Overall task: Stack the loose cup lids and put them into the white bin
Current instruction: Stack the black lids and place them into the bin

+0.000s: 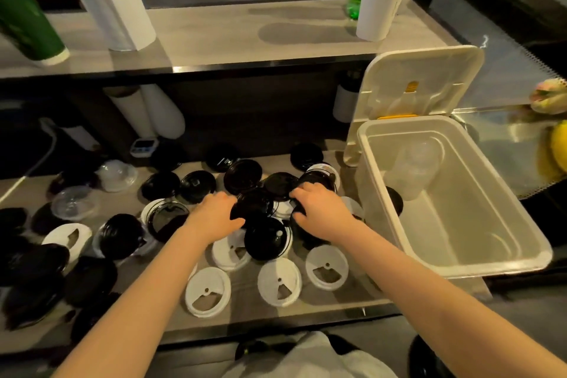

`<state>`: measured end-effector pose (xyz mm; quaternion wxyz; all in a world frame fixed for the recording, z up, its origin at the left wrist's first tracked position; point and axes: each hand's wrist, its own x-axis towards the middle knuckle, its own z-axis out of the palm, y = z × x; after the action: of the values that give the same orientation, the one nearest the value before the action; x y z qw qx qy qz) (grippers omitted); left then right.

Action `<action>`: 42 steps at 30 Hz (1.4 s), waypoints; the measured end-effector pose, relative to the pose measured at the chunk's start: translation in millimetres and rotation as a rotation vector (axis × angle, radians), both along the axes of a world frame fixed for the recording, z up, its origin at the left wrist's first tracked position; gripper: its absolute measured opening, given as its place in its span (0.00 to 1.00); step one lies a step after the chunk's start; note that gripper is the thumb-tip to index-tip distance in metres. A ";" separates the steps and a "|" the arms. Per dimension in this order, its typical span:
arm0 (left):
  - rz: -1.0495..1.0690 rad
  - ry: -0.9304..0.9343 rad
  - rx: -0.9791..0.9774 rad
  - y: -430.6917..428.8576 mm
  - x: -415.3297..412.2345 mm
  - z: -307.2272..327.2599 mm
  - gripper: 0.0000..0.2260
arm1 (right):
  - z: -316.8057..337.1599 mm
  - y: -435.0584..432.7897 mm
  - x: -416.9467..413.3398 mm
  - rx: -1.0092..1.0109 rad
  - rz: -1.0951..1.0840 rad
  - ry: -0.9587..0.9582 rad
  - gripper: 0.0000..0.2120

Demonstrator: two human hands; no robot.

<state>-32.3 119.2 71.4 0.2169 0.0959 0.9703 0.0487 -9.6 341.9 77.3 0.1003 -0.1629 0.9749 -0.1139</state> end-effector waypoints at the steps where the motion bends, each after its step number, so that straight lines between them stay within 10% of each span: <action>1: 0.013 -0.023 0.014 -6.6 2.5 -7.0 0.22 | -7.5 -9.3 1.2 0.010 0.021 -0.035 0.24; 6: 0.016 -0.098 -0.012 -27.6 9.2 -35.3 0.25 | -36.6 -42.6 9.3 0.059 0.124 -0.202 0.38; 15: 0.169 -0.057 0.224 -19.8 -23.4 -55.9 0.22 | -32.3 -37.8 -16.7 0.069 -0.064 0.027 0.25; 24: 0.457 -0.130 0.157 18.7 -46.6 -67.7 0.24 | -37.0 -3.8 -9.1 0.182 -0.187 -0.044 0.32; 32: 0.619 0.056 0.412 13.2 -44.9 -66.1 0.05 | -51.5 1.1 -7.2 0.171 -0.211 -0.101 0.31; 42: 0.688 0.331 0.683 10.5 -24.8 -33.3 0.05 | -60.8 1.9 -16.4 0.154 -0.117 -0.181 0.37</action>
<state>-57.1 129.7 38.1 -0.0120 -0.1573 0.8958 0.4155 -26.0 343.7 16.4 0.1935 -0.0864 0.9755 -0.0587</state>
